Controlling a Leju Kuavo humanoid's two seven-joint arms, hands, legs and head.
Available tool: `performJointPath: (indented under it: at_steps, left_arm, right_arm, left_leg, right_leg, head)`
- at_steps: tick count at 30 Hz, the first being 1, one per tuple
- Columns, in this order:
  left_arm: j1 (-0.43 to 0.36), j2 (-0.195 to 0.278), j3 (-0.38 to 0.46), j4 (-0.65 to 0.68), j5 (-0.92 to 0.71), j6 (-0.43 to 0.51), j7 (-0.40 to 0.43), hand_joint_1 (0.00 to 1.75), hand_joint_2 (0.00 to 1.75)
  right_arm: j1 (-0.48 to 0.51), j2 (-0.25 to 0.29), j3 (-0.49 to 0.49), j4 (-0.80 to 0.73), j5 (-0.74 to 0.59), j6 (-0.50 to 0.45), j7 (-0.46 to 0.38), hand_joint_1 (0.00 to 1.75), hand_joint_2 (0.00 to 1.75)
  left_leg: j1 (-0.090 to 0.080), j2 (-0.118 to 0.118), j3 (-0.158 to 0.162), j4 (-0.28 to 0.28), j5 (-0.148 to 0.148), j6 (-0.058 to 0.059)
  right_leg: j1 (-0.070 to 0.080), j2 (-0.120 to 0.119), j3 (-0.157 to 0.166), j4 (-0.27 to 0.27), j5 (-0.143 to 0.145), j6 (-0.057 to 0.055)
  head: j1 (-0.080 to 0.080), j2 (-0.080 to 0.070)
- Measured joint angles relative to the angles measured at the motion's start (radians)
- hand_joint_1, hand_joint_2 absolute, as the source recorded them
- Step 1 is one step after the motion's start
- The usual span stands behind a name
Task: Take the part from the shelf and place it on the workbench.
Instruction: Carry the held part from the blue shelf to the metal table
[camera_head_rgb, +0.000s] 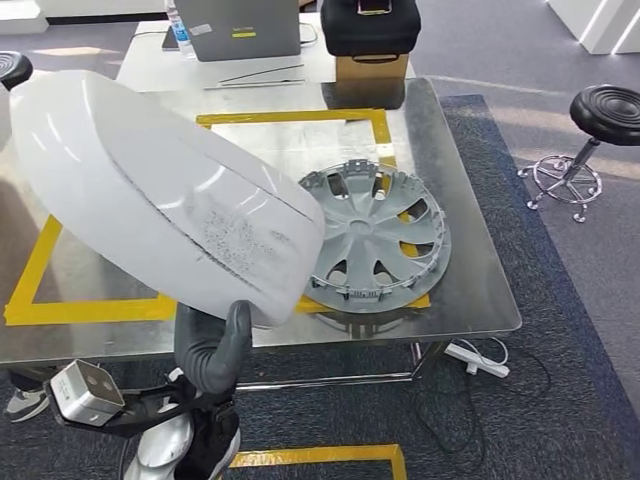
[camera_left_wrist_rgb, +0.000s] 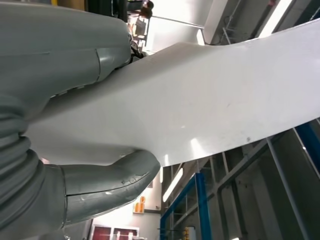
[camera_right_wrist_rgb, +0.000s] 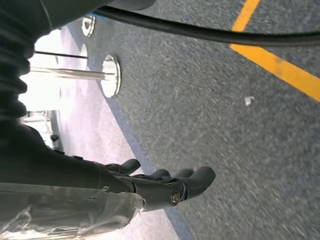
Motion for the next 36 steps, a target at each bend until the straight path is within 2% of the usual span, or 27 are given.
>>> performJointPath:
  at_steps: [1,3,4,5,6,8,10,11,13,15,16,18,19,20,21,23,25,27,29,30,32,34,35,36]
  left_arm:
    - [0.0,0.0,0.0,0.0,0.002,0.0,0.0,1.69,1.75]
    - [0.001,0.001,0.001,0.0,0.006,0.0,0.0,1.69,1.75]
    - [0.001,0.001,0.001,0.0,0.007,0.0,0.0,1.69,1.75]
    - [0.001,0.001,0.002,0.0,0.009,0.0,0.0,1.69,1.75]
    - [0.002,0.001,0.002,0.0,0.011,0.0,0.0,1.69,1.75]
    - [0.002,0.001,0.002,0.0,0.014,0.0,-0.002,1.69,1.75]
    - [0.001,0.0,0.002,-0.001,0.015,0.0,-0.003,1.69,1.75]
    - [0.002,0.0,0.003,-0.002,0.016,-0.001,-0.003,1.69,1.75]
    - [0.004,-0.001,0.005,-0.003,0.019,-0.002,-0.003,1.69,1.75]
    - [0.004,-0.004,0.009,-0.005,0.022,-0.003,-0.003,1.69,1.75]
    - [0.004,-0.006,0.011,-0.007,0.022,-0.003,-0.003,1.69,1.75]
    - [0.007,-0.008,0.015,-0.008,0.022,0.0,-0.003,1.69,1.75]
    - [0.008,-0.008,0.017,-0.008,0.022,0.003,-0.003,1.69,1.75]
    - [0.01,-0.008,0.019,-0.008,0.021,0.006,-0.003,1.69,1.75]
    - [0.01,-0.008,0.021,-0.008,0.019,0.01,-0.001,1.69,1.75]
    - [0.01,-0.008,0.024,-0.007,0.009,0.023,0.009,1.69,1.75]
    - [0.007,-0.008,0.026,-0.001,-0.001,0.037,0.02,1.69,1.75]
    - [0.0,-0.009,0.029,0.015,-0.01,0.05,0.031,1.69,1.75]
    - [-0.011,-0.015,0.032,0.036,-0.018,0.062,0.04,1.69,1.75]
    - [-0.019,-0.018,0.034,0.046,-0.021,0.066,0.042,1.69,1.75]
    - [-0.032,-0.023,0.04,0.065,-0.026,0.075,0.05,1.69,1.75]
    - [-0.044,-0.024,0.045,0.09,-0.043,0.098,0.069,1.69,1.75]
    - [-0.052,-0.025,0.047,0.107,-0.059,0.117,0.082,1.69,1.75]
    - [-0.064,-0.027,0.049,0.127,-0.08,0.14,0.094,1.69,1.75]
  right_arm:
    - [-0.001,0.0,0.0,0.0,0.001,0.0,0.0,0.0,1.75]
    - [-0.003,0.0,0.0,0.0,0.002,0.0,-0.001,0.0,1.75]
    - [-0.003,0.0,0.0,0.0,0.003,0.0,-0.001,0.0,1.75]
    - [-0.003,0.0,0.0,0.0,0.003,0.0,-0.001,0.0,1.75]
    - [-0.003,0.0,-0.001,0.0,0.004,0.0,-0.001,0.0,1.75]
    - [-0.004,0.0,-0.001,0.0,0.004,0.0,-0.001,0.0,1.75]
    - [-0.006,0.0,-0.001,0.0,0.004,0.0,-0.001,0.0,1.75]
    - [-0.006,0.0,-0.002,0.0,0.004,0.0,-0.001,0.0,1.75]
    - [-0.008,0.0,-0.002,0.0,0.005,0.0,-0.001,0.0,1.75]
    - [-0.008,0.0,-0.002,0.0,0.005,0.0,-0.001,0.0,1.75]
    - [-0.008,0.0,-0.002,0.0,0.005,0.0,-0.001,0.0,1.75]
    - [-0.008,0.0,-0.002,0.0,0.006,-0.001,-0.001,0.0,1.75]
    - [-0.008,0.0,-0.002,0.0,0.007,-0.001,-0.001,0.0,1.75]
    - [-0.008,0.0,-0.002,0.0,0.007,-0.001,-0.001,0.0,1.75]
    - [-0.008,0.0,-0.002,0.0,0.008,-0.001,-0.001,0.0,1.75]
    - [-0.009,0.0,-0.002,0.0,0.01,-0.002,-0.001,0.0,1.75]
    - [-0.011,0.0,-0.002,0.0,0.015,-0.002,-0.001,0.0,1.75]
    - [-0.014,0.0,-0.003,0.0,0.021,-0.002,-0.001,0.0,1.75]
    - [-0.015,0.0,-0.003,0.0,0.025,-0.002,0.001,0.0,1.75]
    - [-0.016,0.0,-0.003,0.0,0.026,-0.002,0.001,0.0,1.75]
    - [-0.019,0.0,-0.003,0.0,0.028,-0.002,0.002,0.0,1.75]
    - [-0.021,0.0,-0.003,0.0,0.031,-0.001,0.003,0.0,1.75]
    - [-0.022,0.0,-0.003,0.0,0.033,0.001,0.004,0.0,1.75]
    - [-0.023,0.0,-0.003,0.0,0.035,0.003,0.006,0.0,1.75]
  left_leg:
    - [0.0,0.001,-0.04,0.06,-0.014,-0.005]
    - [0.002,0.002,-0.123,0.171,-0.07,-0.011]
    - [0.002,0.002,-0.152,0.199,-0.086,-0.012]
    - [0.002,0.002,-0.167,0.2,-0.08,-0.012]
    - [0.002,0.002,-0.166,0.171,-0.049,-0.011]
    - [0.004,0.003,-0.129,0.054,0.045,-0.009]
    - [0.005,0.002,-0.097,-0.043,0.085,-0.002]
    - [0.005,0.002,-0.092,-0.061,0.088,0.004]
    - [0.005,0.0,-0.09,-0.064,0.091,0.018]
    - [0.007,0.0,-0.086,-0.065,0.095,0.03]
    - [0.008,0.001,-0.085,-0.065,0.095,0.035]
    - [0.006,0.001,-0.083,-0.065,0.093,0.041]
    - [0.005,0.001,-0.083,-0.065,0.092,0.043]
    - [0.003,0.001,-0.082,-0.065,0.091,0.044]
    - [0.002,0.0,-0.08,-0.065,0.09,0.044]
    - [0.001,-0.002,-0.073,-0.065,0.086,0.042]
    - [-0.002,-0.003,-0.068,-0.063,0.081,0.034]
    - [-0.003,-0.003,-0.068,-0.065,0.081,0.024]
    - [-0.002,-0.002,-0.068,-0.065,0.077,0.013]
    - [-0.002,-0.001,-0.075,-0.051,0.066,0.007]
    - [-0.001,0.001,-0.117,0.036,0.016,-0.005]
    - [0.002,0.001,-0.183,0.16,-0.033,-0.012]
    - [0.002,0.002,-0.203,0.194,-0.035,-0.014]
    - [0.003,0.002,-0.206,0.191,-0.018,-0.014]
  right_leg:
    - [-0.002,0.0,0.006,-0.004,-0.004,-0.004]
    - [-0.002,0.0,0.015,-0.007,-0.013,-0.01]
    - [-0.002,0.001,0.02,-0.007,-0.017,-0.01]
    - [-0.003,0.002,0.025,-0.007,-0.022,-0.009]
    - [-0.003,0.003,0.031,-0.006,-0.026,-0.008]
    - [-0.004,0.006,0.045,-0.006,-0.034,-0.001]
    - [-0.001,0.008,0.048,-0.003,-0.04,0.009]
    - [0.0,0.008,0.048,-0.002,-0.043,0.015]
    - [0.0,0.006,0.048,-0.003,-0.047,0.027]
    - [-0.001,0.004,0.038,0.027,-0.071,0.036]
    - [-0.001,0.003,0.018,0.073,-0.099,0.039]
    - [0.0,0.002,-0.043,0.209,-0.166,0.043]
    - [0.0,0.002,-0.068,0.263,-0.186,0.043]
    - [0.0,0.002,-0.079,0.284,-0.186,0.042]
    - [0.001,0.002,-0.069,0.264,-0.167,0.039]
    - [0.002,0.002,-0.001,0.134,-0.102,0.03]
    - [0.006,0.002,0.058,0.024,-0.066,0.023]
    - [0.011,0.004,0.069,0.002,-0.065,0.017]
    - [0.008,0.004,0.072,-0.005,-0.06,0.008]
    - [0.005,0.004,0.074,-0.01,-0.058,0.003]
    - [0.001,0.003,0.077,-0.016,-0.056,-0.004]
    - [0.0,0.003,0.077,-0.015,-0.057,-0.006]
    - [0.0,0.003,0.077,-0.015,-0.057,-0.006]
    - [0.0,0.003,0.078,-0.015,-0.057,-0.006]
  head:
    - [-0.001,0.0]
    - [-0.002,0.0]
    - [-0.002,0.0]
    - [-0.002,0.0]
    - [-0.002,0.0]
    - [-0.002,0.0]
    - [-0.004,0.0]
    - [-0.005,0.0]
    - [-0.006,0.0]
    - [-0.003,0.0]
    - [-0.001,0.0]
    - [0.003,0.0]
    - [0.004,0.0]
    - [0.004,0.0]
    - [0.004,0.0]
    - [0.004,0.0]
    - [0.003,0.0]
    - [0.002,0.0]
    - [0.002,0.0]
    - [0.0,0.0]
    - [-0.005,0.0]
    - [-0.007,0.0]
    - [-0.008,0.0]
    - [-0.007,0.0]
